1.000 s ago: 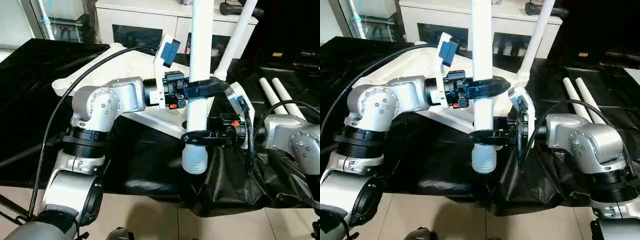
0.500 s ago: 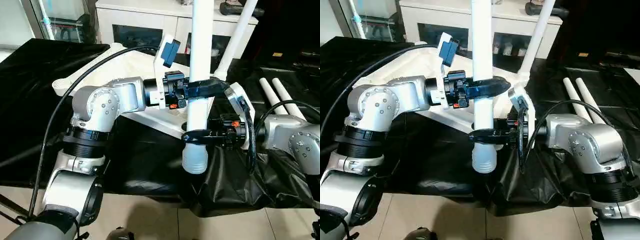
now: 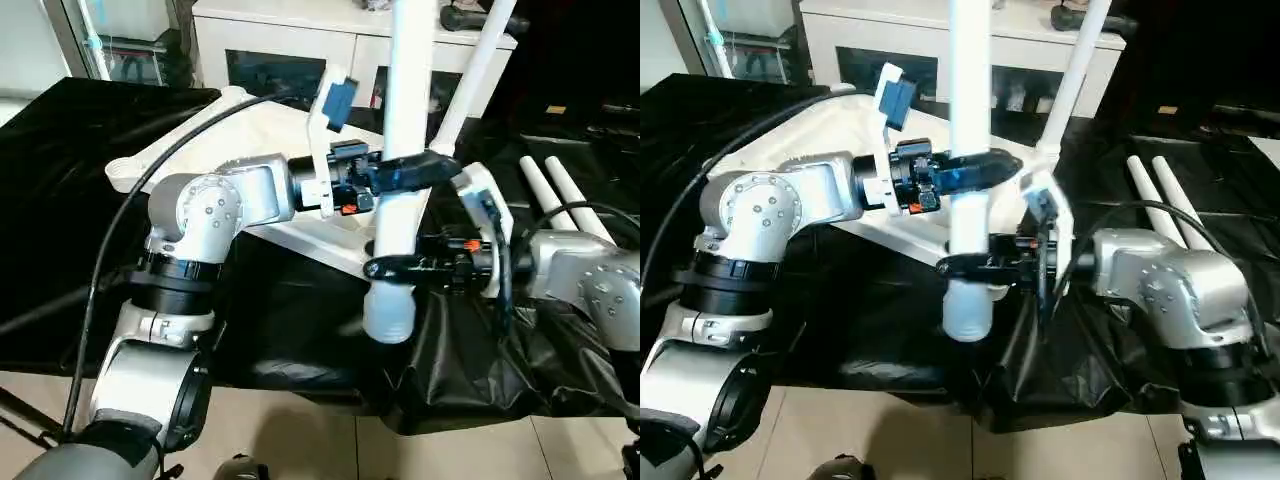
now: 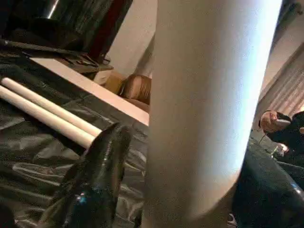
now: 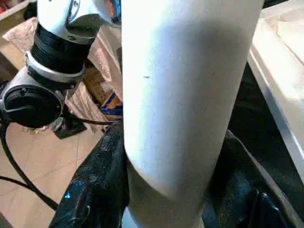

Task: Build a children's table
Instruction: Pick table leg

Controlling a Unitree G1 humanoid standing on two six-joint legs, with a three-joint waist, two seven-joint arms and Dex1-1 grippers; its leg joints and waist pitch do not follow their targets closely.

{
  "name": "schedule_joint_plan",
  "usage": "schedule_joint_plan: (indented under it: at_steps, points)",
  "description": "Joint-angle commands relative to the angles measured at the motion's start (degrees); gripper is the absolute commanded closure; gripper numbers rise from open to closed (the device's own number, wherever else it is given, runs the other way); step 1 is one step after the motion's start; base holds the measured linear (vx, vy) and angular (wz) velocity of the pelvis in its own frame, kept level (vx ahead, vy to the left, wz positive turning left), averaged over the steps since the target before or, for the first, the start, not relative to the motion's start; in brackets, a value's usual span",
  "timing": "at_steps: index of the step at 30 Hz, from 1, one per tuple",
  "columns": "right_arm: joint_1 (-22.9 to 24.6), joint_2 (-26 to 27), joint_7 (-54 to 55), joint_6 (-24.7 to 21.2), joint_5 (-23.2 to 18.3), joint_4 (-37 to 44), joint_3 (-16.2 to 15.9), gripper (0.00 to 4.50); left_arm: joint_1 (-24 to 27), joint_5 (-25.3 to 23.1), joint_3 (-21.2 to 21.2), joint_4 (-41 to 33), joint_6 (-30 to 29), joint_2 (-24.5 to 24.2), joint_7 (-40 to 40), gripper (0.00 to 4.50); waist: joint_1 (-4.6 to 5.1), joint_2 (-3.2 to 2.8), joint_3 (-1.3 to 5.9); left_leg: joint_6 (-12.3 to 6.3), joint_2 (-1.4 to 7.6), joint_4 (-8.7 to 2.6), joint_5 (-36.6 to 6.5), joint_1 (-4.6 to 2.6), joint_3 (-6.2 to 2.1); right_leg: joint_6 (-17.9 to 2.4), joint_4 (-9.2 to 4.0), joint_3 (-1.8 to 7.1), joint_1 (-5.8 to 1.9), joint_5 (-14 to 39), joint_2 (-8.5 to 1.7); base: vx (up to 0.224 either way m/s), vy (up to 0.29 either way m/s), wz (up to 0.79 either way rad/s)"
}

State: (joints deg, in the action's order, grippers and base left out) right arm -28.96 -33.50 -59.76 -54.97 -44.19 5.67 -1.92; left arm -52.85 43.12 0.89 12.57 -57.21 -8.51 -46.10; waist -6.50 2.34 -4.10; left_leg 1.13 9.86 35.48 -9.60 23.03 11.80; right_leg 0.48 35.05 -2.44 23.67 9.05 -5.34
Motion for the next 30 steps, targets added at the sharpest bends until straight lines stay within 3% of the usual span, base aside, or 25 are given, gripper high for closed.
schedule_joint_plan:
  at_steps: [1,2,4,5,7,9,10,12,13,16,17,21,26,28,30]
  points:
    - [1.04,-0.34,0.95,-0.53,-1.69,3.14,2.83,2.64,-0.27,0.85,1.19,0.82,-0.72,0.06,0.04,1.24,-0.09,-0.08,4.99,1.12,2.93,-4.18,-10.02,-2.05,-1.57,-12.82,-3.49,1.7,-2.78,10.63,-3.0,0.0,0.0,0.0]
    - [1.75,-0.36,1.35,-0.6,-2.05,3.79,3.45,2.64,-0.04,1.38,1.81,0.91,-0.98,0.33,0.2,1.13,-0.18,-0.35,4.98,1.2,2.89,-4.2,-10.07,-2.02,-1.61,-13.05,-3.39,1.69,-2.81,10.23,-2.98,0.0,0.0,0.0]
    - [2.19,-0.37,1.6,-0.65,-2.28,4.19,3.86,2.64,0.07,1.74,2.23,1.0,-1.13,0.53,0.33,1.09,-0.22,-0.14,5.01,1.14,2.87,-4.2,-10.63,-2.04,-1.59,-13.3,-3.47,1.66,-2.86,10.49,-3.01,0.0,0.0,0.0]
    - [3.32,-0.79,2.02,-0.67,-2.79,5.09,5.15,2.64,0.07,2.38,3.79,1.98,-0.81,1.1,1.41,1.06,-0.24,-0.57,4.92,1.42,2.85,-4.28,-11.46,-2.02,-1.66,-13.16,-3.61,1.62,-2.83,11.39,-3.01,0.0,0.0,0.0]
    - [3.94,-0.95,2.38,-0.83,-3.34,5.75,6.17,2.65,0.06,1.79,4.3,2.95,0.01,1.14,2.31,0.67,-0.26,-0.55,4.87,1.72,2.82,-4.33,-12.84,-2.08,-1.73,-12.63,-3.88,1.61,-2.87,13.36,-3.1,0.0,0.0,0.0]
    - [4.3,-1.04,2.8,-0.91,-3.83,6.1,7.18,2.65,0.43,0.95,3.91,3.39,0.82,0.71,2.0,0.65,-0.24,-0.66,4.87,2.01,2.85,-4.41,-13.72,-2.19,-1.82,-11.9,-4.15,1.6,-2.77,14.97,-3.1,0.0,0.0,0.0]
    - [5.31,-1.09,4.38,-0.64,-4.55,6.38,9.57,2.65,2.1,0.76,2.61,2.22,1.21,-0.37,-0.72,0.66,-0.21,-1.05,4.87,2.32,2.92,-4.56,-13.84,-2.23,-1.95,-11.51,-4.23,1.58,-2.73,14.49,-3.05,0.0,0.0,0.0]
    - [5.45,-1.11,4.59,-0.6,-4.57,6.38,9.8,2.65,2.39,0.91,2.41,1.79,1.13,-0.51,-1.27,0.57,-0.19,-0.86,4.92,2.16,2.81,-4.53,-13.71,-2.2,-1.83,-11.58,-4.09,1.59,-2.73,14.25,-2.99,0.0,0.0,0.0]
    - [6.16,-0.95,5.41,-0.25,-4.25,6.48,10.27,2.65,2.82,1.85,3.26,0.77,0.83,0.13,-0.31,0.54,-0.27,-1.38,4.94,2.27,2.79,-4.52,-13.81,-2.15,-1.91,-11.71,-3.98,1.59,-2.76,14.25,-3.05,0.0,0.0,0.0]
    - [6.81,-0.51,6.52,0.02,-4.18,6.57,11.2,2.65,3.32,1.78,3.73,-0.09,1.41,0.43,0.72,0.54,-0.16,-1.18,4.99,2.18,2.79,-4.49,-14.17,-2.14,-1.87,-11.91,-4.07,1.51,-2.78,14.42,-3.03,0.0,0.0,0.0]
    - [7.45,0.64,8.61,0.0,-5.15,6.65,13.4,2.65,4.24,1.64,4.77,-0.77,2.28,0.67,2.13,0.54,-0.18,-1.54,4.9,2.28,2.89,-4.57,-14.43,-2.12,-1.96,-11.82,-4.18,1.54,-2.71,14.96,-3.13,0.0,0.0,0.0]
    - [8.55,2.07,11.05,-0.63,-8.43,7.53,16.5,2.65,6.6,1.79,4.8,-2.74,3.13,-0.08,1.61,0.54,-0.11,-1.48,5.0,1.93,2.86,-4.6,-14.0,-2.09,-1.95,-11.68,-4.15,1.43,-2.72,14.34,-2.98,0.0,0.0,0.0]
    - [9.22,3.12,11.65,-0.36,-7.98,8.86,15.82,2.65,7.77,-0.89,4.47,-2.8,5.76,0.21,4.42,0.54,0.03,-1.67,4.89,2.55,2.92,-4.81,-15.88,-2.21,-2.1,-10.04,-4.52,1.4,-2.53,17.55,-3.03,0.0,0.0,0.0]
    - [9.27,3.46,13.97,0.54,-6.77,8.68,16.22,2.65,8.48,-4.43,5.67,-2.48,11.95,1.01,8.84,0.54,0.06,-1.68,4.77,3.28,2.99,-4.98,-17.16,-2.26,-2.24,-9.16,-4.82,1.43,-2.41,18.94,-3.08,0.0,0.0,0.0]
    - [9.4,3.42,15.03,1.1,-5.95,8.78,16.1,2.65,8.61,-5.08,6.58,-2.27,13.13,1.44,10.84,0.54,0.13,-1.74,4.74,3.76,3.09,-5.05,-17.59,-2.34,-2.28,-8.85,-4.83,1.44,-2.31,18.63,-2.99,0.0,0.0,0.0]
